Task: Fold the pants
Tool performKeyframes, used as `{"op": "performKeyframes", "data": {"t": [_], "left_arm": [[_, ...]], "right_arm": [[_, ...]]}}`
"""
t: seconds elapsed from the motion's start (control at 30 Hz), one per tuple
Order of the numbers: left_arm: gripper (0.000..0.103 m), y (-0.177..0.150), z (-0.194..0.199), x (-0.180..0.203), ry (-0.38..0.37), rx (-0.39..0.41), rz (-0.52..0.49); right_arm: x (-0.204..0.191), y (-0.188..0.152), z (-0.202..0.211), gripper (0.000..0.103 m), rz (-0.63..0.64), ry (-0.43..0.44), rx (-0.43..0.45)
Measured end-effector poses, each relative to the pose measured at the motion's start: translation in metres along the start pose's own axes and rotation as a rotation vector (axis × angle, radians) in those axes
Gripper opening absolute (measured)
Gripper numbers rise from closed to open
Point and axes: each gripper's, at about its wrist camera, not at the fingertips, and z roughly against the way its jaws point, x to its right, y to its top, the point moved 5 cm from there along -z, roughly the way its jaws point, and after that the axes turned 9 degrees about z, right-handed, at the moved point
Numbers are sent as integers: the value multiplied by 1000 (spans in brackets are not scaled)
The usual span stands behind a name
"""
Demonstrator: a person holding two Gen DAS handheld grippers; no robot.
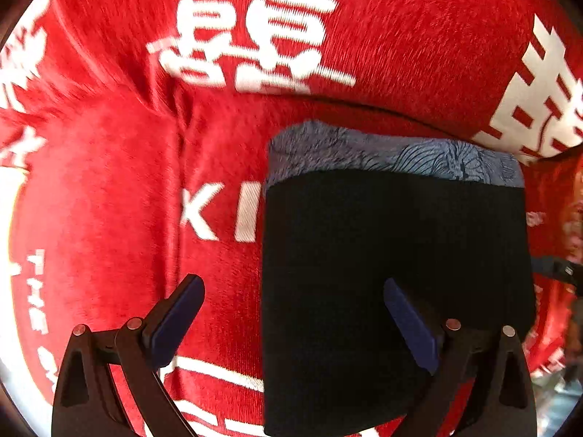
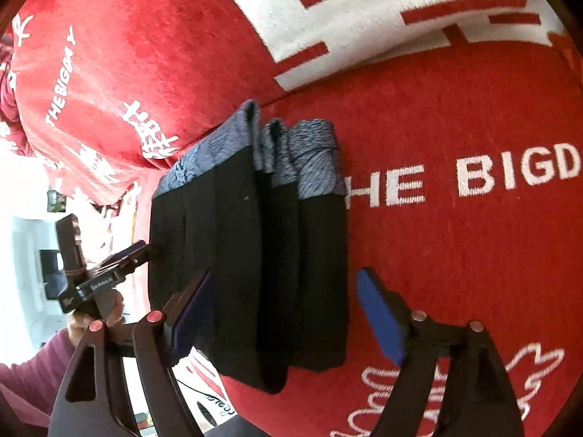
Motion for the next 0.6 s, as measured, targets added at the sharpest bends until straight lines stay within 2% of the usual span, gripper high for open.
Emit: {"op": "performKeyframes", "data": {"t": [0.1,0.2,0.3,0.37,0.4,0.43,0.47,0.5,0.53,0.6], "left_arm": [[99,2,-10,-7,-113,-58,3],[99,3,-22,-1,-200,-101,-18],[99,4,-34,14,-237,-115,-38],[99,8,-39,20,-234,-107,-17],[96,8,-36,24,-226,-89,8],[91,8,-32,26,-227,-76,19],[84,6,-29,28,-228,-65,24],[74,5,-23,30,-224,-48,21],[70,3,-16,30,-219,-32,15],[57,2,-4,29,-224,-19,19]], "right_arm": [[14,3,-8,82,-25,40,-9],[19,6,-22,82,-41,132,-25],[16,11,-36,81,-72,213,-32],[15,14,-42,76,-90,207,-30],[15,15,-42,73,-99,183,-33],[15,14,-42,65,-101,169,-39],[13,13,-41,55,-98,163,-46],[10,13,-38,50,-91,168,-47],[5,13,-33,42,-83,183,-43],[-7,12,-24,38,-52,194,-32]]}}
